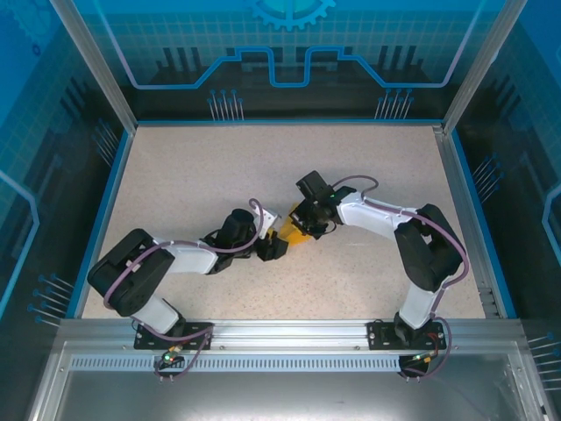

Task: Fold a paper plane with a square sheet of paper (pick it up from the middle)
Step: Turn over the paper at the center of the table.

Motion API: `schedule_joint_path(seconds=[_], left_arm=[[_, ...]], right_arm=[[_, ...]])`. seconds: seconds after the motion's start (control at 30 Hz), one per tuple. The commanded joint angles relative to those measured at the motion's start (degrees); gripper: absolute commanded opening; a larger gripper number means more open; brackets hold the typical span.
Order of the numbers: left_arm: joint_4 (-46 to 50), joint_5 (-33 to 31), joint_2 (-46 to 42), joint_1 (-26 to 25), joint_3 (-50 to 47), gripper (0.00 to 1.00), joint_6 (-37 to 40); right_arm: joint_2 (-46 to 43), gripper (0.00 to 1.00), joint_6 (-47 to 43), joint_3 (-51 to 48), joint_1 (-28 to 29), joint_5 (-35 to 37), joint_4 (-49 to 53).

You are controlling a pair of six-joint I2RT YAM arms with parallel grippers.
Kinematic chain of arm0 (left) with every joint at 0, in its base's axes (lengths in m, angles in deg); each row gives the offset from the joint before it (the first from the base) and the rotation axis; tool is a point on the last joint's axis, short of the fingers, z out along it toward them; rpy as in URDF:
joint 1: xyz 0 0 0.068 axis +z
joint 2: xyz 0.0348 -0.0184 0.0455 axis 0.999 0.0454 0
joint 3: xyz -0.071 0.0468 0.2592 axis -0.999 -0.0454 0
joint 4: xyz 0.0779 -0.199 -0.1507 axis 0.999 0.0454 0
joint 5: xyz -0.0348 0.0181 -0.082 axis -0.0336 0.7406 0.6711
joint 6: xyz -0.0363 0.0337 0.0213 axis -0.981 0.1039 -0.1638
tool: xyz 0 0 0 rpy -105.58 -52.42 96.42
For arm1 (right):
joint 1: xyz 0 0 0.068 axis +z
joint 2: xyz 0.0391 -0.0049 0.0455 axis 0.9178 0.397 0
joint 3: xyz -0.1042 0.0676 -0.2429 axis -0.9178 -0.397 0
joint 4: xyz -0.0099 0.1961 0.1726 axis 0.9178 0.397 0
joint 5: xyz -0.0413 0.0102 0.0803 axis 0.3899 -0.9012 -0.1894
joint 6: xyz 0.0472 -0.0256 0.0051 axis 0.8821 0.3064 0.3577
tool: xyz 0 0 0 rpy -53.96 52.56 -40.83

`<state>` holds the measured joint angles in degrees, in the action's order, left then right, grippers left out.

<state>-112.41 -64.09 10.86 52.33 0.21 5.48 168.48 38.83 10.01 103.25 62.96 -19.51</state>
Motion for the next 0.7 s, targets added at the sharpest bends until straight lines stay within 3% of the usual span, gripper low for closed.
schedule_joint_path(seconds=[0.0, 0.4, 0.57, 0.67], left_arm=[[-2.7, 1.1, 1.7, -1.0, 0.3, 0.57, 2.6], [-3.6, -0.5, 4.5, -1.1, 2.3, 0.33, 2.2], [-3.5, -0.8, 5.1, -1.1, 2.2, 0.22, 1.9], [-3.5, -0.6, 5.1, -1.1, 2.0, 0.18, 1.6]], right_arm=[[1.2, 0.00, 1.2, 1.4, -0.9, -2.4, 1.9], [1.7, 0.05, 1.1, 1.3, -1.4, -4.8, 1.6], [1.6, 0.14, 0.6, 1.3, -1.7, -5.5, 1.4], [0.8, 0.26, -0.8, 1.4, -2.3, -5.4, 2.0]])
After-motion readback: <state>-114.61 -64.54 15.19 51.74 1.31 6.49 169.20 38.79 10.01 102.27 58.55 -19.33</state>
